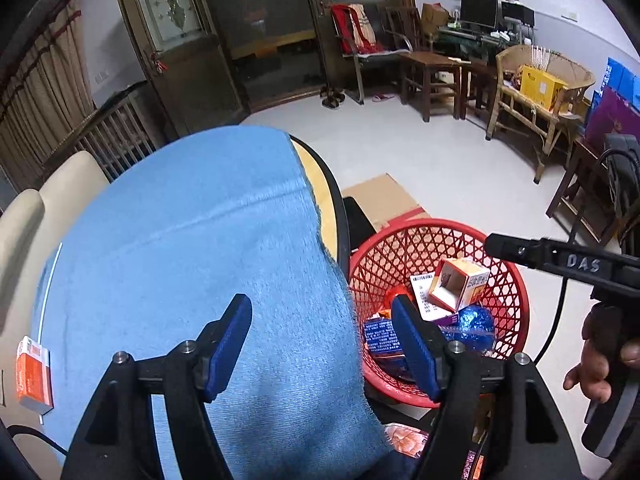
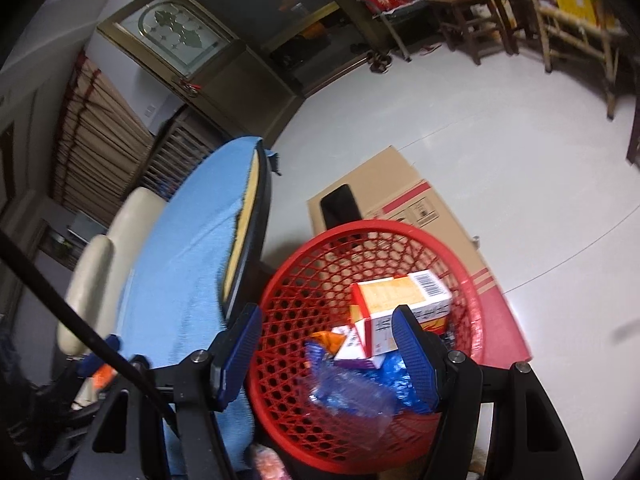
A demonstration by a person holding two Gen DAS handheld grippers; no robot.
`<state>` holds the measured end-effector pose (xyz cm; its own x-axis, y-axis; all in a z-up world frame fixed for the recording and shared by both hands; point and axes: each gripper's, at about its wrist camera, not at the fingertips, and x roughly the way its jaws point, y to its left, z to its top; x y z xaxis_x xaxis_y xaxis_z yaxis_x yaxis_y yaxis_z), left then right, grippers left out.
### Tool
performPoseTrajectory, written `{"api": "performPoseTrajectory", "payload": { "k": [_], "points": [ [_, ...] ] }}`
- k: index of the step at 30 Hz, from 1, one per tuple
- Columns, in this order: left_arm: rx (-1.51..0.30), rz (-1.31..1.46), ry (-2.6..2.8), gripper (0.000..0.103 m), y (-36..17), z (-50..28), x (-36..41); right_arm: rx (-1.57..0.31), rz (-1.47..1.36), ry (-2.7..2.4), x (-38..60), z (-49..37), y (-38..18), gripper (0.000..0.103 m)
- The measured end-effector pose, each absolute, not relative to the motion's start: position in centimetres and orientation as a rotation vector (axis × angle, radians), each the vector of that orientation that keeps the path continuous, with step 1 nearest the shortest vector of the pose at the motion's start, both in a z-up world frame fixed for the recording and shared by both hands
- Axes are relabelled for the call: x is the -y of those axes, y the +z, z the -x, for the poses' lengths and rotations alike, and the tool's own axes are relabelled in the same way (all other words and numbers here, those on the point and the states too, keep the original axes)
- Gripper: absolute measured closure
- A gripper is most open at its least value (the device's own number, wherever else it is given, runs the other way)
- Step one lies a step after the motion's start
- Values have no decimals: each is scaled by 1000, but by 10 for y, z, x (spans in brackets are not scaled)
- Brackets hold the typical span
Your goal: Collect trash
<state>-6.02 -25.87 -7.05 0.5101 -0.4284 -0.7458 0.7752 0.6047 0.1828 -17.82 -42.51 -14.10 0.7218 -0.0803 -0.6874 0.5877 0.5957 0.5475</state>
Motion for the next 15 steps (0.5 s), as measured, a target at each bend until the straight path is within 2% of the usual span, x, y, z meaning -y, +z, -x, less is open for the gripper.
{"api": "performPoseTrajectory", "payload": {
  "k": [13,15],
  "points": [
    [-612,-409,-578,30,-23,39,190,-646,-523,-429,364,149,-77,32],
    [-591,-390,-533,26,-16,35,173,-636,-488,-399,350,140,-66,32]
  ]
}}
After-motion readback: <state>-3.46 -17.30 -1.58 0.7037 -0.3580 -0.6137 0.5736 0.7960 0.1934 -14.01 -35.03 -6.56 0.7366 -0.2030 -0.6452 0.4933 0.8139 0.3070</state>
